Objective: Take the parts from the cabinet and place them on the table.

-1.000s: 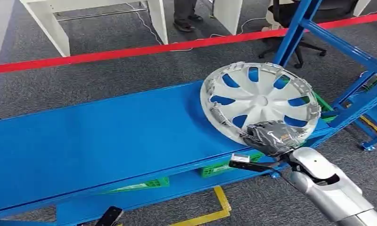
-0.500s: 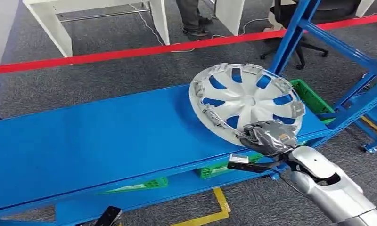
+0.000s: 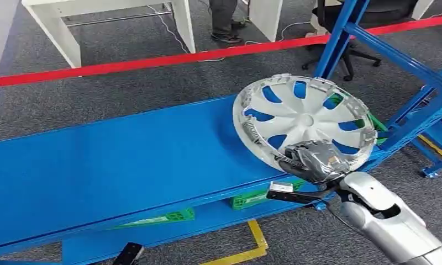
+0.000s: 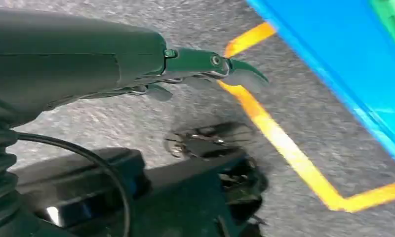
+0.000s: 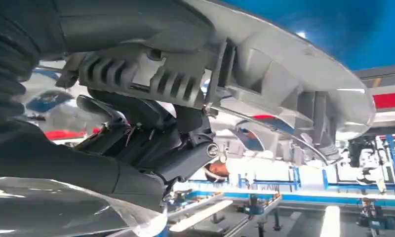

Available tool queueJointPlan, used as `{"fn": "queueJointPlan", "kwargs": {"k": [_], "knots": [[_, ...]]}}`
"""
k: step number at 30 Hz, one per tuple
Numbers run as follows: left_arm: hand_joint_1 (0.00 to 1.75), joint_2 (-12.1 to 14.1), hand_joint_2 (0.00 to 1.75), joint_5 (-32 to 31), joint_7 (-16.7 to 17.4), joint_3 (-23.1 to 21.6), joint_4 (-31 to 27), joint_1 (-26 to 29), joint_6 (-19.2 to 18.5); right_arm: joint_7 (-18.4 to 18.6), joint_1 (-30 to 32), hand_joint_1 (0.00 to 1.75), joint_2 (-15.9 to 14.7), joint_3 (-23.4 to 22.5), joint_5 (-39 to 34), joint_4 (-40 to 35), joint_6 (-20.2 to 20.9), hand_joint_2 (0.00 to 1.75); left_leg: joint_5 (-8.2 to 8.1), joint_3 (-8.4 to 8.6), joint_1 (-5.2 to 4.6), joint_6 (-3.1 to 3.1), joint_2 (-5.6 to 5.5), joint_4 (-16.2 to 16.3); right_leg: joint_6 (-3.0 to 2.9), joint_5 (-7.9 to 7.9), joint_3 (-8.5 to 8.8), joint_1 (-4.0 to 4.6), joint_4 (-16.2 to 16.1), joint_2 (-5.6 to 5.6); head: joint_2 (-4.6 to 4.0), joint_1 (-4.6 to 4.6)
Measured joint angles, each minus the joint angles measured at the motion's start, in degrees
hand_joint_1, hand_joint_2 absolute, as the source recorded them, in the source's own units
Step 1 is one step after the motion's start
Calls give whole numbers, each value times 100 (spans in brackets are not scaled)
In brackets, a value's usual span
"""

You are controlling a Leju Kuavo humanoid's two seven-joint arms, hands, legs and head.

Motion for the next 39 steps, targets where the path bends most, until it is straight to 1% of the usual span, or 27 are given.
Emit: {"fn": "queueJointPlan", "kwargs": {"k": [2,4,7,8,9,10,12,13,17,18,19,20,22,23,24,25,27,28,29,32,33,34,35,36,37,38,39], "knots": [[0,-2,175,2,0,20,0,25,-9,0,39,175,2,0,-2,-90,-4,175,46,19,13,28,1,-74,78,41,33,7,-61,1,0,-4],[0,-4,175,7,0,31,0,11,-15,-4,51,175,-2,-2,-15,-151,-13,175,143,71,55,74,22,-195,108,-207,-84,10,122,-11,0,20],[0,-20,175,11,0,35,0,23,-44,-18,62,175,-13,2,2,-175,-13,175,149,35,40,81,22,-176,148,-809,-577,5,1363,-10,0,31],[0,-22,175,11,0,35,0,28,-50,-17,72,175,-13,7,7,-175,-13,175,155,25,34,89,24,-168,158,-852,-669,5,1596,-10,0,31],[0,-22,175,11,0,37,0,27,-50,-20,78,175,-13,7,9,-177,-13,175,162,15,34,85,25,-158,160,-749,-612,5,1523,-12,0,28],[0,-22,175,11,0,37,0,24,-50,-20,79,175,-13,7,11,-181,-13,175,166,8,34,80,24,-150,159,-557,-436,4,1218,-13,0,33],[0,-33,175,11,0,39,0,20,-50,-17,72,175,-15,7,11,-223,-13,175,175,4,36,63,20,-117,142,-95,181,-5,140,-26,0,33],[0,-35,175,11,4,39,0,19,-50,-15,60,175,-15,7,9,-231,-13,175,189,-21,16,34,18,-108,127,-218,313,12,-61,-23,0,28],[0,-39,175,11,9,41,0,28,-50,-20,64,175,-15,9,15,-286,-17,175,300,-110,14,-98,8,-76,-4,-73,241,46,-77,-6,0,31],[0,-28,175,11,9,46,0,26,-46,-22,55,175,-15,13,15,-288,-15,175,255,-153,21,-122,2,-46,-66,-6,214,-14,-119,-37,0,37],[0,-31,175,11,9,48,0,25,-46,-22,54,175,-15,17,15,-288,-15,175,37,-201,19,-174,3,84,-103,35,167,-6,-120,-43,0,20],[0,-33,175,11,9,50,0,23,-46,-20,52,175,-15,20,15,-304,-15,175,-258,-301,40,-211,5,403,-135,76,113,-9,-119,-55,0,-11],[0,-31,175,11,11,61,0,24,-46,-18,52,175,-15,26,17,-310,-15,175,-775,-553,81,-265,12,1311,-138,169,-8,1,-110,-64,0,-9],[0,-33,175,11,11,68,0,28,-46,-17,52,175,-15,30,20,-310,-13,175,-907,-593,87,-279,12,1606,-135,214,-79,2,-102,-64,0,-13],[0,-33,175,11,13,72,0,30,-46,-18,52,175,-15,37,24,-310,-11,175,-897,-506,88,-277,12,1605,-130,260,-148,3,-94,-64,0,-18],[0,-33,175,11,13,74,0,25,-46,-17,52,175,-15,46,28,-310,-7,175,-775,-291,88,-265,12,1349,-123,307,-211,4,-88,-61,0,-15],[0,-33,175,11,13,79,0,9,-48,-17,43,175,-15,48,31,-312,-2,175,-447,394,80,-194,10,326,-105,405,-296,10,-89,-50,0,-18],[0,-31,175,11,13,83,0,-12,-48,-17,34,175,-15,48,31,-319,-2,175,-461,698,55,-132,7,-195,-91,455,-309,2,-88,-57,0,-13],[0,-30,175,11,13,85,0,-26,-46,-17,25,175,-15,48,28,-323,0,175,-432,686,28,-111,10,-229,-43,499,-328,22,-102,-57,0,-2],[0,-33,175,11,13,87,0,-5,-46,-11,18,175,-17,66,31,-319,13,175,-304,592,-29,0,9,-215,71,671,-342,-30,-186,-72,0,-9],[0,-48,175,11,13,90,0,8,-48,-15,14,175,-26,79,33,-317,17,175,-171,518,14,37,30,-319,114,733,-387,-5,-220,-51,0,-8],[0,-44,175,11,22,94,0,-9,-48,-15,13,175,-31,92,31,-317,20,175,-64,467,37,71,54,-352,126,512,-481,-16,-158,-40,0,-18],[0,-44,175,20,26,105,0,-20,-48,-20,1,175,-33,96,35,-317,28,175,25,372,44,130,56,-367,123,113,-583,-18,97,-36,0,22],[0,-48,175,20,26,109,0,-20,-50,-22,-14,175,-37,98,35,-317,35,175,92,279,41,136,56,-366,142,-267,-651,-20,510,-36,0,42],[0,-59,175,20,26,109,0,-15,-55,-22,-21,175,-37,103,35,-317,37,175,160,196,37,135,56,-361,155,-538,-718,-20,947,-36,0,44],[0,-61,175,20,26,111,0,-12,-55,-22,-24,175,-37,118,35,-315,37,175,230,98,35,132,57,-356,173,-682,-759,-19,1346,-35,0,50],[0,-61,175,20,26,111,0,-11,-55,-20,-26,175,-37,122,35,-308,37,175,296,8,36,122,59,-347,186,-639,-721,-19,1538,-36,0,46]]}}
